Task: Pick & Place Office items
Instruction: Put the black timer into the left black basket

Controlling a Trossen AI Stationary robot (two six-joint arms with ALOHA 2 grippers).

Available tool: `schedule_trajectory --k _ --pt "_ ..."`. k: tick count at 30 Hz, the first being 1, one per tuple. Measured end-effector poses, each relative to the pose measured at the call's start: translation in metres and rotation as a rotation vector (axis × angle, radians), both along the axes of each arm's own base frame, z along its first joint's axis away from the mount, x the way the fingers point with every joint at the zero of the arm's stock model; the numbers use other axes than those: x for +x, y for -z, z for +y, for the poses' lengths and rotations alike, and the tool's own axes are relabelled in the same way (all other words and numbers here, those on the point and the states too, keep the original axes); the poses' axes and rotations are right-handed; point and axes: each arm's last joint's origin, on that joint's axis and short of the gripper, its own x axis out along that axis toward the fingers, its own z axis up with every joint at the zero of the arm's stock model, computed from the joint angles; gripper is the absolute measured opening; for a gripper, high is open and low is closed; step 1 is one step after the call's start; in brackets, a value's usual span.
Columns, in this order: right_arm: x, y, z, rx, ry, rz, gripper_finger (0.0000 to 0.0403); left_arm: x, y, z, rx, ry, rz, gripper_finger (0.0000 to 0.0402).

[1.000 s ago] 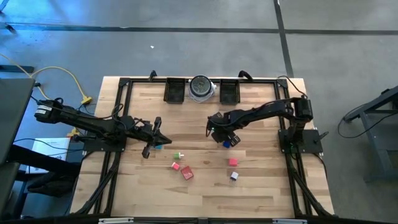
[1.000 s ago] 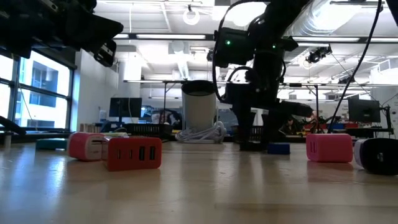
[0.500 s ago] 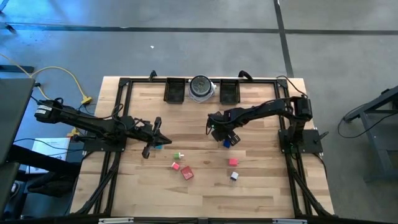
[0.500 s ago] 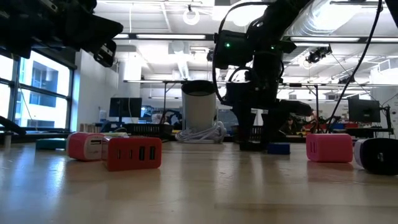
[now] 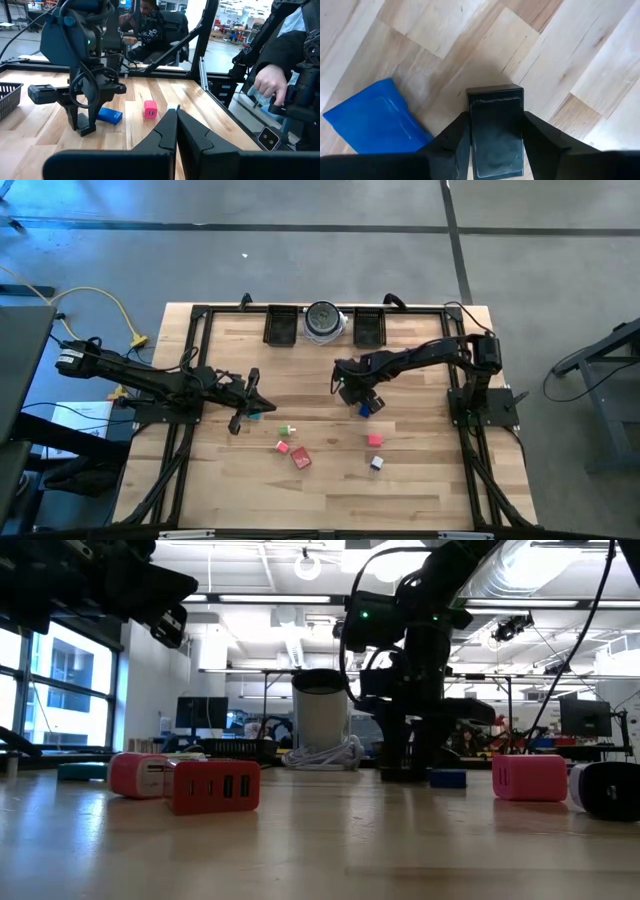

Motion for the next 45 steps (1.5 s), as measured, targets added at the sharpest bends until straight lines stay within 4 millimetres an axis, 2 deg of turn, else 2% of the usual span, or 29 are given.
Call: schedule_trajectory --k 6,10,34,45 --pt "0.001 0.000 -0.001 0.001 0.009 -0.007 0.0145 0.000 0.000 0.000 -0.004 0.000 0.001 0.0001" --pt "0.001 0.000 -0.001 0.007 0.019 -0.013 0.0132 0.000 0.000 0.000 -0.005 0.000 0.001 0.0001" --pt "0.004 -0.001 -0.002 -0.001 0.099 -0.044 0.0132 0.000 0.000 0.000 -0.007 -0.001 0.002 0.0001" --pt "0.013 -0.015 -0.003 -0.006 0.107 -0.091 0.0132 0.000 0.000 0.000 -0.007 -0.001 0.002 0.0001"
